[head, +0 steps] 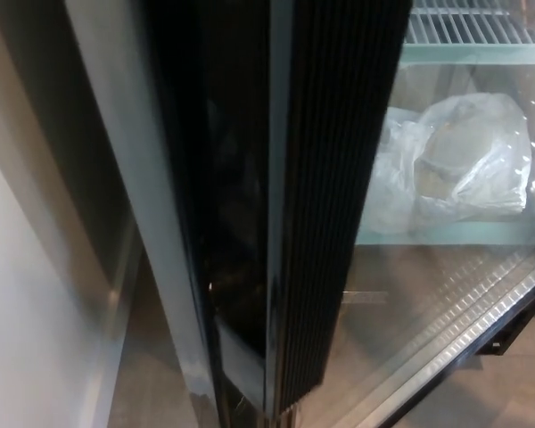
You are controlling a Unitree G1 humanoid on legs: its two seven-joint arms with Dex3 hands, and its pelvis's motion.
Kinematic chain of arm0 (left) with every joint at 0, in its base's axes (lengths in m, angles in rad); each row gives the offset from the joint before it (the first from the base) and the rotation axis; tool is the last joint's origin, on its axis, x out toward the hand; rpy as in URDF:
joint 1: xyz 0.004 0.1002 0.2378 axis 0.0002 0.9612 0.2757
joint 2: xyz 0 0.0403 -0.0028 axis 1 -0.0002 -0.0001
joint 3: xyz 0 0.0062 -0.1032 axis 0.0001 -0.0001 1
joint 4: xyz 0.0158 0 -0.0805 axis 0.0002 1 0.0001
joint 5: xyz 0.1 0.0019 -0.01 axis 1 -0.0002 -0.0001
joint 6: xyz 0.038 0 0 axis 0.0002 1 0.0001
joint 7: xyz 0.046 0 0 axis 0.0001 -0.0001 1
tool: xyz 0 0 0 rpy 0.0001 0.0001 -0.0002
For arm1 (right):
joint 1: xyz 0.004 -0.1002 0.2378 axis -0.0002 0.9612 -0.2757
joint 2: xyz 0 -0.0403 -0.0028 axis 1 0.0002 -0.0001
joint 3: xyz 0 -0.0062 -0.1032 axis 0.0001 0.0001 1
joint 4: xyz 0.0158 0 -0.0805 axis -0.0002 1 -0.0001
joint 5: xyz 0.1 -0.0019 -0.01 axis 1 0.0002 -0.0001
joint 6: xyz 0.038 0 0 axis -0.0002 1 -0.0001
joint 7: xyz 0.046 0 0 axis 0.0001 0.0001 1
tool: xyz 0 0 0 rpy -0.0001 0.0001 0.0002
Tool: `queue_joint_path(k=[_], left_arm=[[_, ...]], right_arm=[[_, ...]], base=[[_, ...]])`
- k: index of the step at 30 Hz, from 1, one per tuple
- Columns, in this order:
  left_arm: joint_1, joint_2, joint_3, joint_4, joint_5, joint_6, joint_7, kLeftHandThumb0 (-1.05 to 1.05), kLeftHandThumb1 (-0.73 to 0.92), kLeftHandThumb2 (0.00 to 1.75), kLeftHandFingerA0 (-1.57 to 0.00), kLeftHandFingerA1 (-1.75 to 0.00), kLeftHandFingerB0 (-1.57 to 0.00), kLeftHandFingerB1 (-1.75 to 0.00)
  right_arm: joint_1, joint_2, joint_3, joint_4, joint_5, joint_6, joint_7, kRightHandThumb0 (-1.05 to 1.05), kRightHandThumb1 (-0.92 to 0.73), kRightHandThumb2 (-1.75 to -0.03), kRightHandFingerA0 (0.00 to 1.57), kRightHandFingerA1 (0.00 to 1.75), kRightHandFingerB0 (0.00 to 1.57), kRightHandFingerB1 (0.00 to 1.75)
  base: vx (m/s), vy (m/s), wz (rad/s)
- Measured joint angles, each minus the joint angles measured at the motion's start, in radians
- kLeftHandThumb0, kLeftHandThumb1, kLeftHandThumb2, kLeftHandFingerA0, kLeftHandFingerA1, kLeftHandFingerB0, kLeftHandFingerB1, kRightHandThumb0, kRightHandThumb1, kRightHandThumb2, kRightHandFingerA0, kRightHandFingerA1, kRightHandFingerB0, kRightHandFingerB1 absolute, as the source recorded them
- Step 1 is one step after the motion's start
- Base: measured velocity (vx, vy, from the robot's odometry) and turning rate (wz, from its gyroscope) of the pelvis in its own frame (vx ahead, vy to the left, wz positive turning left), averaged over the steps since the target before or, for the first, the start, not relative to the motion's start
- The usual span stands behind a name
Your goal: The robot stands in front of a refrigerator with an opened door and closes the door by swing its right hand at the door
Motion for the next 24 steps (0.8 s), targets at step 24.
queue_joint_path(k=[24], left_arm=[[0.038,-0.01,0.001,0.01,0.001,-0.02,-0.003,-0.54,0.6,0.97,-0.37,-0.64,-0.27,-0.55]], right_arm=[[0.374,0.113,-0.099,-0.822,-0.022,-0.219,-0.23,-0.61,-0.87,-0.69,0.11,0.22,0.14,0.26]], base=[[0.0,0.0,0.0]])
